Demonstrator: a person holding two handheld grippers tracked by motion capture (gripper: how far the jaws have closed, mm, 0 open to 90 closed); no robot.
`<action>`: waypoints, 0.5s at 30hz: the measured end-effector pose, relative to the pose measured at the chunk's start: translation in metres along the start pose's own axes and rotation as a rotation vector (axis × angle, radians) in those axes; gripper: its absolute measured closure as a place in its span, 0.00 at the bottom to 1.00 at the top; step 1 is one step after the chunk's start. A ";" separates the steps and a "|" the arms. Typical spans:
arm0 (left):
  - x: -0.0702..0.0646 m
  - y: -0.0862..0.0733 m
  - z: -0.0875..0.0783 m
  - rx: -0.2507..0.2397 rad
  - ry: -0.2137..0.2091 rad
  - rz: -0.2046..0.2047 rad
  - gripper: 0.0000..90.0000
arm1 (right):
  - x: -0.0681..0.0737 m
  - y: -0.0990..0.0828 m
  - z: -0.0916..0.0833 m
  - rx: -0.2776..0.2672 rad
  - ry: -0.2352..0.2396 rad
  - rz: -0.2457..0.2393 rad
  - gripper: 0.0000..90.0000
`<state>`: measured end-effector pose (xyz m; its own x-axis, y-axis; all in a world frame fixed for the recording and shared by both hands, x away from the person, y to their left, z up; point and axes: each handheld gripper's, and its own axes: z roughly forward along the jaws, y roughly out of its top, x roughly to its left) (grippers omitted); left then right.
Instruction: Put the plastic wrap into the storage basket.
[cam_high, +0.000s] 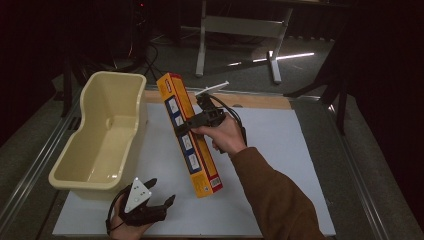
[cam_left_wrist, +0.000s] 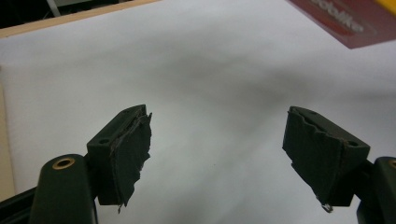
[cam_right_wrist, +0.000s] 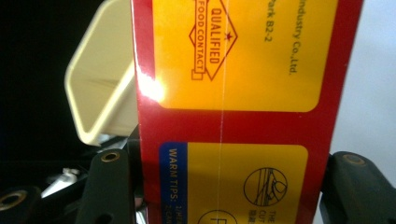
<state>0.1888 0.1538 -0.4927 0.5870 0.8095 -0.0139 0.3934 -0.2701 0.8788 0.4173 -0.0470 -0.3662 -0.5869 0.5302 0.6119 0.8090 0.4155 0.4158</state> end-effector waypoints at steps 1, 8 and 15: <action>0.000 0.000 0.000 0.001 -0.001 0.001 0.25 | 0.001 0.001 -0.001 -0.009 0.010 0.005 0.46; -0.001 0.001 0.001 0.001 -0.006 0.006 0.25 | 0.007 0.012 -0.005 -0.075 0.064 0.036 0.46; -0.001 0.000 0.001 0.002 -0.006 0.004 0.26 | 0.010 0.022 -0.001 -0.121 0.121 0.088 0.46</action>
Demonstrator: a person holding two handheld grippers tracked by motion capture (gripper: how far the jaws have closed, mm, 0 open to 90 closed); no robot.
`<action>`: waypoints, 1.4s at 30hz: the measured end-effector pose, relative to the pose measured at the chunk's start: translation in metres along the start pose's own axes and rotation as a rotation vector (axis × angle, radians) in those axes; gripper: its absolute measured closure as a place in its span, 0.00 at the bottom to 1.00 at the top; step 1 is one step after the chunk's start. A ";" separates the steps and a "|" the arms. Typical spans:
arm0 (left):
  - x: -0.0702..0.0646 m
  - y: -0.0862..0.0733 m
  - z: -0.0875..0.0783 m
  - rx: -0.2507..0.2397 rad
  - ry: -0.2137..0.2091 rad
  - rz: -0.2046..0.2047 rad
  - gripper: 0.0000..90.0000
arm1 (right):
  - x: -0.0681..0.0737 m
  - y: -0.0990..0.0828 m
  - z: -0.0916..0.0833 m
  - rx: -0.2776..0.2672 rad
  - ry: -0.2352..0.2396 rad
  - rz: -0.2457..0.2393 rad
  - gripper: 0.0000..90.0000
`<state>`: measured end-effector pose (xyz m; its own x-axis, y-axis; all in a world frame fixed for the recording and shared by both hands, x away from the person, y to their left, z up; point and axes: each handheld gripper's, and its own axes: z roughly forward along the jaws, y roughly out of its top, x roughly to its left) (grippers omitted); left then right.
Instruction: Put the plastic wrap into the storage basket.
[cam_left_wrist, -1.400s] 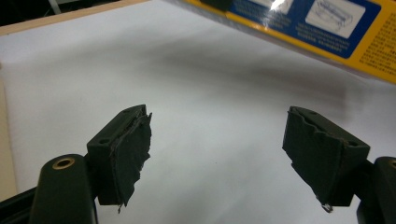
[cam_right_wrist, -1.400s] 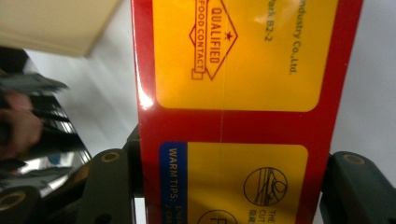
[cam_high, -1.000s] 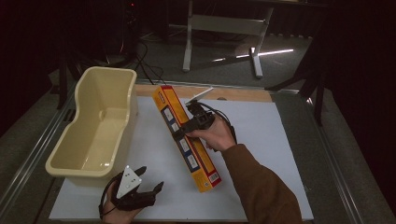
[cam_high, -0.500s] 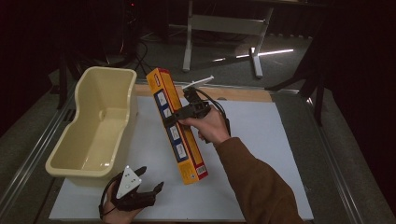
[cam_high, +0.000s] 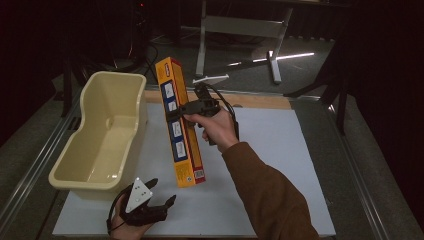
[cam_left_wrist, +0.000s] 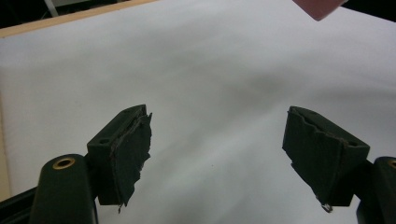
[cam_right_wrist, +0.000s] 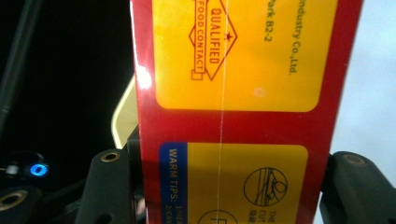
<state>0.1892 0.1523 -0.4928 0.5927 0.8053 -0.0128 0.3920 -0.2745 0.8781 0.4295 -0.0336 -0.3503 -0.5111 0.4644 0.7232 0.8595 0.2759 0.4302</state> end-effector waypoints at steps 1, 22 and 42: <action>0.000 0.000 0.000 0.000 0.000 0.000 0.26 | 0.000 0.000 0.000 0.000 0.000 0.000 0.46; -0.005 0.000 0.005 -0.004 -0.028 0.010 0.26 | 0.025 0.031 0.021 -0.084 0.121 0.084 0.46; -0.005 -0.001 0.003 -0.024 -0.030 0.006 0.26 | 0.052 0.043 0.063 -0.091 0.173 0.114 0.46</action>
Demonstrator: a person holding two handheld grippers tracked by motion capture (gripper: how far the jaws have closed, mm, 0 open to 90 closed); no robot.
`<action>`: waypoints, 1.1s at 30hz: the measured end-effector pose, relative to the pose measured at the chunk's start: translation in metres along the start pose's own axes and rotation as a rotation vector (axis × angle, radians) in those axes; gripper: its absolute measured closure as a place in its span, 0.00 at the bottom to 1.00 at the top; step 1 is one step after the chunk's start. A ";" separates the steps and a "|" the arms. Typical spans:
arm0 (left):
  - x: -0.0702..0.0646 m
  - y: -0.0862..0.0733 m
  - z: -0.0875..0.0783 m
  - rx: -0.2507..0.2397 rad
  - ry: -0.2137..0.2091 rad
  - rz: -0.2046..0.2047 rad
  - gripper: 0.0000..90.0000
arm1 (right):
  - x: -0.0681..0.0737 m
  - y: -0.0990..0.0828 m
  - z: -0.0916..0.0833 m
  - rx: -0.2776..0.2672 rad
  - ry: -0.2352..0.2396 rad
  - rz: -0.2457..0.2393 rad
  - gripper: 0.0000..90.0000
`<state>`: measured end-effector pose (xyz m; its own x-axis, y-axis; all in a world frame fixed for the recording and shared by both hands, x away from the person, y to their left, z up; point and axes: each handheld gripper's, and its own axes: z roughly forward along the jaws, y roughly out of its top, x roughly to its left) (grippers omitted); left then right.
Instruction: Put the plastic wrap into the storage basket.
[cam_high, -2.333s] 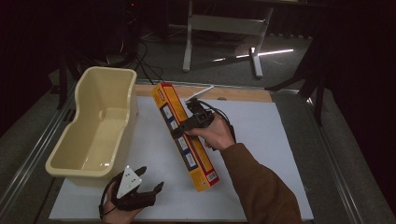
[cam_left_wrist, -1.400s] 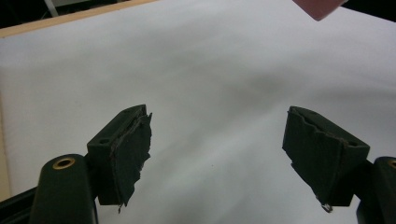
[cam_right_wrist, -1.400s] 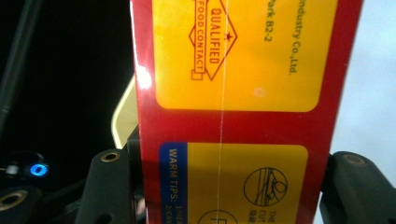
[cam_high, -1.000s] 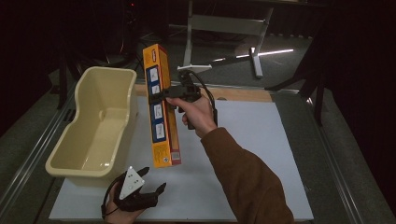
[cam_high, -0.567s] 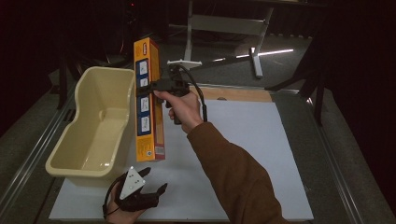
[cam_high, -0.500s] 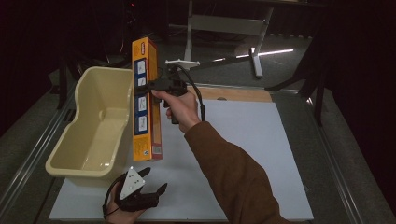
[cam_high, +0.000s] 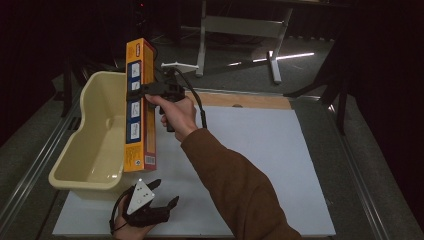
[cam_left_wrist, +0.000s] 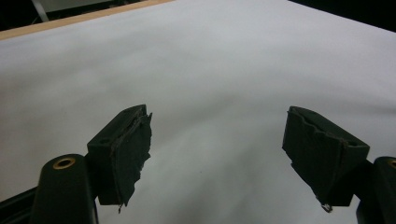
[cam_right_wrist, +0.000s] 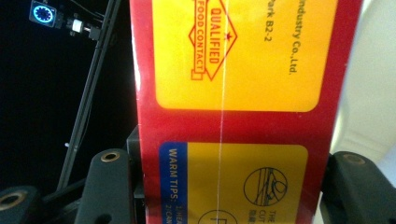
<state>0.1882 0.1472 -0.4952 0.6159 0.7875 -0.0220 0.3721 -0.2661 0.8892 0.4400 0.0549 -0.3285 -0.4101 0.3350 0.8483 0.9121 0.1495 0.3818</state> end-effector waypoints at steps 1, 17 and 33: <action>0.000 0.000 0.000 0.000 0.000 0.000 0.26 | 0.000 0.000 0.000 0.000 0.000 0.000 0.46; 0.000 0.000 0.001 -0.005 -0.008 0.001 0.26 | 0.001 0.007 0.034 0.004 0.036 0.050 0.46; 0.002 -0.001 0.001 -0.014 -0.007 -0.002 0.26 | 0.006 0.004 0.069 0.058 0.004 0.033 0.45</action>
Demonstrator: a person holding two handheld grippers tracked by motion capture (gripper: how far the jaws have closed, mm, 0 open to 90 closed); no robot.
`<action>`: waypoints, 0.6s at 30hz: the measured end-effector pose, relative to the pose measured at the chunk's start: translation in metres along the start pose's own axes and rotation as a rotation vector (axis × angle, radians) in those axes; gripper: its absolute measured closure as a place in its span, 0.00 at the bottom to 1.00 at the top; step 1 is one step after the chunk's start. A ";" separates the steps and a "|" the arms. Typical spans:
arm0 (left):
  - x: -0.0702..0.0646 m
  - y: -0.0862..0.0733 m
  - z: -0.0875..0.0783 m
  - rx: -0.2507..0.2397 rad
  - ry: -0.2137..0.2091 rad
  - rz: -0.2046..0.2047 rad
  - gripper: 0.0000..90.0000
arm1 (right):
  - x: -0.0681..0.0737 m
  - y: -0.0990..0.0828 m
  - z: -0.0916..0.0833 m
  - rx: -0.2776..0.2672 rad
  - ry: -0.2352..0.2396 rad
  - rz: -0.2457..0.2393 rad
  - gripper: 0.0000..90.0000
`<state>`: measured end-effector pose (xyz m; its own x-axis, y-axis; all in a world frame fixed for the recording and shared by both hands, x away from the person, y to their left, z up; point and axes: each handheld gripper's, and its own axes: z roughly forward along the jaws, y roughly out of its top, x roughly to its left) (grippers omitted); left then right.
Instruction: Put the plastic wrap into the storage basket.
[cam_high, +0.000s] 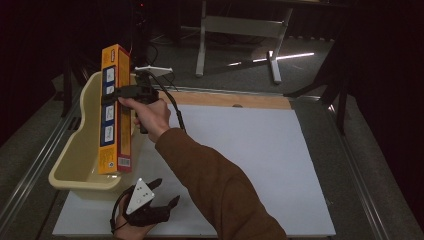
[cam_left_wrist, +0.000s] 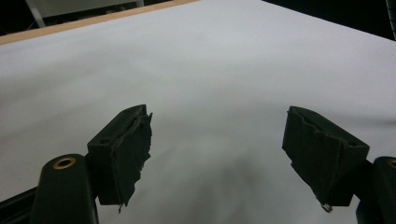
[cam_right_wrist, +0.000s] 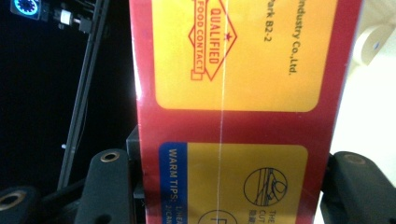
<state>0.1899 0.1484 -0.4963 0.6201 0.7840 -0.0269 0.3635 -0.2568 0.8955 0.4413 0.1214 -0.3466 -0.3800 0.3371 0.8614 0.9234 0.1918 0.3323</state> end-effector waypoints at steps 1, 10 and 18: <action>0.001 -0.001 0.000 0.004 0.005 0.000 0.26 | 0.000 0.000 0.002 -0.001 -0.002 -0.002 0.45; 0.000 -0.001 -0.002 -0.004 0.012 0.000 0.26 | -0.006 0.004 0.013 -0.022 -0.017 0.020 0.45; 0.002 -0.002 -0.004 -0.016 0.019 -0.006 0.26 | -0.009 0.000 0.028 -0.008 -0.037 0.034 0.45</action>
<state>0.1874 0.1525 -0.4960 0.6043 0.7964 -0.0244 0.3561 -0.2426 0.9024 0.4433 0.1436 -0.3652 -0.3502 0.3769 0.8575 0.9361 0.1724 0.3065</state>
